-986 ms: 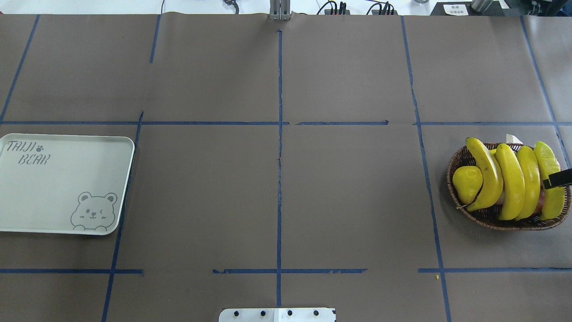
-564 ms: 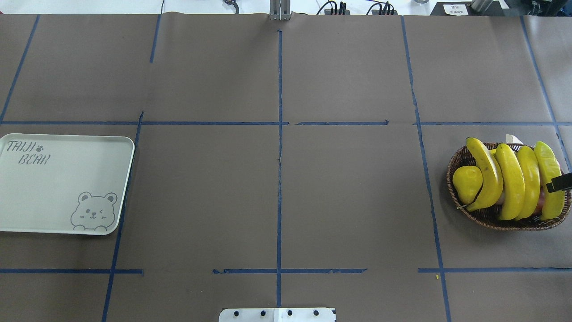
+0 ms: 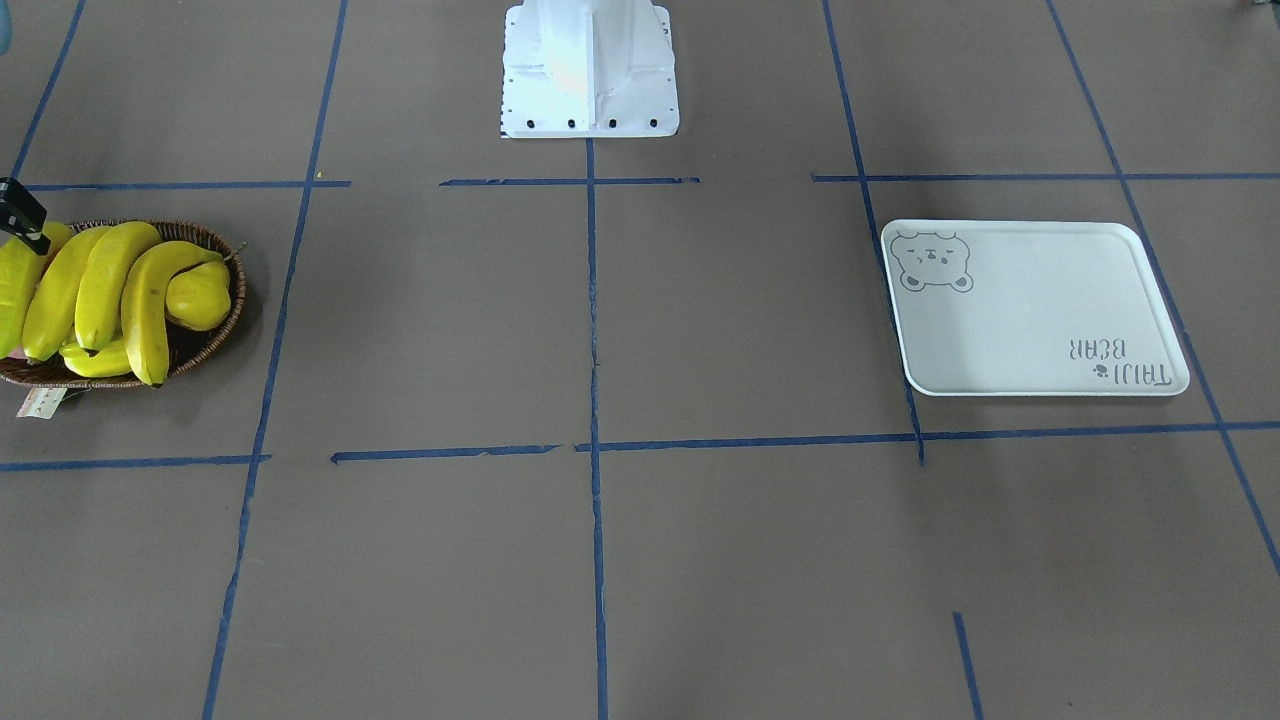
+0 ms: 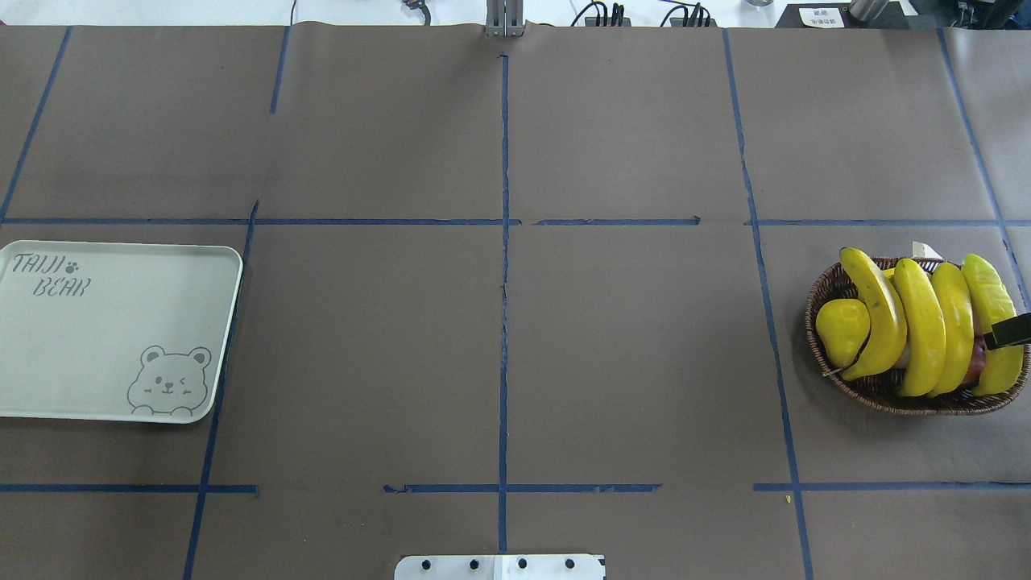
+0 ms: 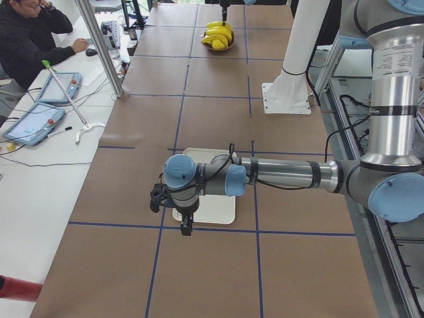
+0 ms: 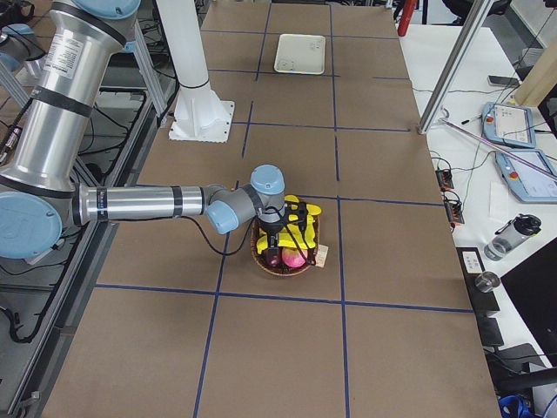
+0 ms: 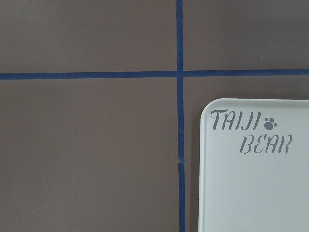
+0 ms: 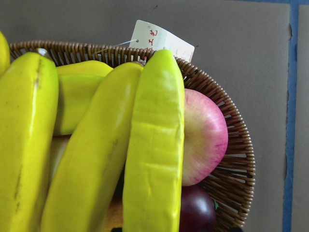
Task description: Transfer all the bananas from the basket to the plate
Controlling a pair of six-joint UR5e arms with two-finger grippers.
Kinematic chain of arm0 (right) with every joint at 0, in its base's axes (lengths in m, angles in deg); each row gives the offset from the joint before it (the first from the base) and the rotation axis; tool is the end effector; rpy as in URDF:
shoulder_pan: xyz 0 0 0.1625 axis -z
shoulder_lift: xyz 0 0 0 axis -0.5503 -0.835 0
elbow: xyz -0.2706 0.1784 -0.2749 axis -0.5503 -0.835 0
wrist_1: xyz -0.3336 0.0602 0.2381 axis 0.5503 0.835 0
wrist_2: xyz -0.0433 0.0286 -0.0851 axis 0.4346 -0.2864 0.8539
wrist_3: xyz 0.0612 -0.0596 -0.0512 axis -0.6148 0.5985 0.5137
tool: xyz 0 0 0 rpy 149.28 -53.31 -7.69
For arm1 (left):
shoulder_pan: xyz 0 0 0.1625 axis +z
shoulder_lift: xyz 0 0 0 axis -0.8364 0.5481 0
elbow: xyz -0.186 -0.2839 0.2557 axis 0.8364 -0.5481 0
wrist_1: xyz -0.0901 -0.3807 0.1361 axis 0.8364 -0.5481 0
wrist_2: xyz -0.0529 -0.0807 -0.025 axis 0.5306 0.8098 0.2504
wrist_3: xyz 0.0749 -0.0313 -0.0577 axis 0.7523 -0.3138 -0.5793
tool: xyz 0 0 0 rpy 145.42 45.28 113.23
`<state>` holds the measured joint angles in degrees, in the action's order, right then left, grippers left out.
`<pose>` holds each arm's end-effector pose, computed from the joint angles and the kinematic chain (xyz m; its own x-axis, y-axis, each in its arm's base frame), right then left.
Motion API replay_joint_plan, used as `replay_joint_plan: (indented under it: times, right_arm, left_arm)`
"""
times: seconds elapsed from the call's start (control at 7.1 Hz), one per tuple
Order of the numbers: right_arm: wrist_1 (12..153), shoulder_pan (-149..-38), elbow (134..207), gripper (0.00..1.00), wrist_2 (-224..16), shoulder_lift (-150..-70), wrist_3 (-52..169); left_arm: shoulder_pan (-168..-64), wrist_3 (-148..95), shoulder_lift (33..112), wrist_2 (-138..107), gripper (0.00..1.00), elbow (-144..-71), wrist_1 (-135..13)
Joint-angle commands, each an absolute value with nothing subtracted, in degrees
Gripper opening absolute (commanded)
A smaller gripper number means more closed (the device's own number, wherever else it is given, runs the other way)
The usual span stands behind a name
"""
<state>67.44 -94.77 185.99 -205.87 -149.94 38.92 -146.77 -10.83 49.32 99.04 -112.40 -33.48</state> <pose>-0.1131 -0.3657 0.5986 0.7288 -0.0477 0.6831 -0.0014 0.9975 0.0711 -0.0620 -0.4652 0.6410 0.6972 0.0194 -0.7166 -0.0073 0.9998 0.0199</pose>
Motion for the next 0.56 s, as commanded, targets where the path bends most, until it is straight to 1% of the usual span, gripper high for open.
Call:
replay_joint_plan:
  times: [0.0,0.14,0.28,0.42]
  right_arm:
    - [67.44,-94.73,185.52,0.77,-205.87,-149.9,38.92]
    - [67.44,-94.65,185.17,0.71,-205.87,-149.81,38.92]
    - [67.44,-94.47,185.16,0.53,-205.87,-149.81,38.92]
    - [67.44,-94.3,185.07,0.27,-205.87,-149.81,38.92]
  left_arm:
    - [-146.77,-10.83,49.32,99.04,1.0,-112.4,-33.4]
    - [-146.77,-10.83,49.32,99.04,1.0,-112.31,-33.4]
    - [-146.77,-10.83,49.32,99.04,1.0,-112.4,-33.48]
    - [-146.77,-10.83,49.32,99.04,1.0,-112.4,-33.49]
